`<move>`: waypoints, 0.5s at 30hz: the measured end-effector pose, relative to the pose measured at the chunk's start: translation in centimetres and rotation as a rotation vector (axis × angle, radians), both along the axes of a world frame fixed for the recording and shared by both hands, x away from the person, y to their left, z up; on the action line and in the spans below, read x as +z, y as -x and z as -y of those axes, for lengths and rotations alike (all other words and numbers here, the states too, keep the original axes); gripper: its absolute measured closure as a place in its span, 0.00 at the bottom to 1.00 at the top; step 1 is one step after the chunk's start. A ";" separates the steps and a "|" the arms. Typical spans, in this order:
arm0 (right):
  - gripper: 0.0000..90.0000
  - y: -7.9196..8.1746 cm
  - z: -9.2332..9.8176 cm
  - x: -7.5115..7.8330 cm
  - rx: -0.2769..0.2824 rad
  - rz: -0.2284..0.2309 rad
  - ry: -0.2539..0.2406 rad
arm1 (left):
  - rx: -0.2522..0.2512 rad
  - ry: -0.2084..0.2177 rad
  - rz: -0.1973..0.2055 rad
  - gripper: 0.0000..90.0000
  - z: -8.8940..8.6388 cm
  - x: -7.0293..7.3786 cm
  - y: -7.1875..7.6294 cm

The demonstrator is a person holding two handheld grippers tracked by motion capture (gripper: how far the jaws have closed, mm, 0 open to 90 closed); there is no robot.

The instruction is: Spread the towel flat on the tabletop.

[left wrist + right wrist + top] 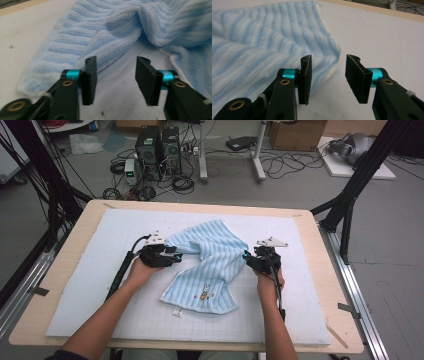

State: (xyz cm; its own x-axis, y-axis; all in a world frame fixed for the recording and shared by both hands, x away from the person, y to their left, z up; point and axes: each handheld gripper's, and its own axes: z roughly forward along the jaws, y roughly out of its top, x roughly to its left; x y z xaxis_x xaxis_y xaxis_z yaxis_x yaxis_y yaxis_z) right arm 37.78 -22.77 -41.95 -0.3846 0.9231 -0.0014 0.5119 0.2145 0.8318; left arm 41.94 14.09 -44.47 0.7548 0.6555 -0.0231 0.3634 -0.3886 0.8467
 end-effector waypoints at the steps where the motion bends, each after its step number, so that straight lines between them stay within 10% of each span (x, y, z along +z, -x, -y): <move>1: 0.62 0.3 0.1 0.0 0.009 0.008 -0.001 | 0.012 -0.005 -0.008 0.53 0.5 0.0 -0.3; 6: 0.61 1.6 0.3 -0.6 0.042 0.001 -0.033 | 0.038 -0.091 -0.013 0.50 2.3 -0.1 -2.0; 11: 0.59 2.3 0.2 -0.8 0.070 -0.011 -0.046 | 0.061 -0.194 0.043 0.92 2.5 0.1 -2.7; 15: 0.59 2.5 0.3 -1.1 0.076 -0.021 -0.052 | 0.129 -0.175 0.027 0.97 0.9 0.4 -3.3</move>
State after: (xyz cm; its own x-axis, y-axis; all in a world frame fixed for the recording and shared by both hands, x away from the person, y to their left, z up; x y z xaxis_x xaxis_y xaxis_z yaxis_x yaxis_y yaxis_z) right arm 35.30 -23.08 -43.06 -0.4528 0.8899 0.0550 0.5136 0.2098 0.8320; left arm 45.24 13.19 -44.11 0.6633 0.7389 0.1185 0.3976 -0.4822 0.7806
